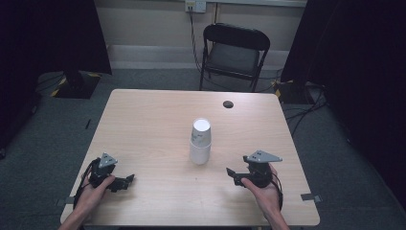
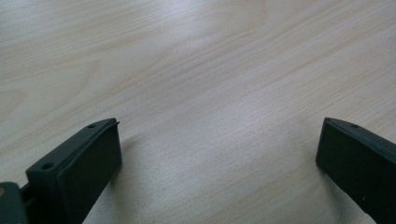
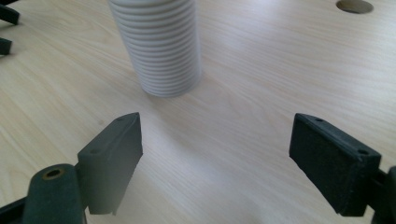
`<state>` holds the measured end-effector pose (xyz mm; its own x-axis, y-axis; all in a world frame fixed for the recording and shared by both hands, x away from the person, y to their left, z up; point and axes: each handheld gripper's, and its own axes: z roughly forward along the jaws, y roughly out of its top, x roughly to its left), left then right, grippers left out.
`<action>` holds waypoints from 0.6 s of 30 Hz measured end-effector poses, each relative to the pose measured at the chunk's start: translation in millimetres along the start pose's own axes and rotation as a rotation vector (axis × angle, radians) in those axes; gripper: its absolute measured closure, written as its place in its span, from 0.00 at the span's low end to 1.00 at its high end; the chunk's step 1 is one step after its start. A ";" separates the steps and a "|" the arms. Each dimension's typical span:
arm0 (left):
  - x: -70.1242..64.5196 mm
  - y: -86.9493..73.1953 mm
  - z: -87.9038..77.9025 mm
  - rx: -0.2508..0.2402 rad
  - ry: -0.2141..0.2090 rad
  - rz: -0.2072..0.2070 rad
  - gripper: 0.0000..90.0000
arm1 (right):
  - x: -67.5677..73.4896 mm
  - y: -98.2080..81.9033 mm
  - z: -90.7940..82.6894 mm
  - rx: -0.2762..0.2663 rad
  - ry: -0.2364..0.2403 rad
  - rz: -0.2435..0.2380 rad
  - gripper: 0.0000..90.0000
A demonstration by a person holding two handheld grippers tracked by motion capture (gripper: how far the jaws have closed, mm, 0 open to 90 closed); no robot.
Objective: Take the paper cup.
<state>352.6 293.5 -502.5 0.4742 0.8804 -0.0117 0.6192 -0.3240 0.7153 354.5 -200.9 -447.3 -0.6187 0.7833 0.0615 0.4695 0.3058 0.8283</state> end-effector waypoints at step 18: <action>0.1 0.0 0.0 0.000 -0.001 0.001 0.00 | 17.9 45.4 7.1 -0.073 0.078 -0.064 0.24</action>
<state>352.7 293.5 -502.5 0.4757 0.8796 -0.0114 0.6184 -0.3251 0.7155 369.2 -169.1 -412.5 -0.6945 0.7179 0.0480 0.3818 0.3112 0.8703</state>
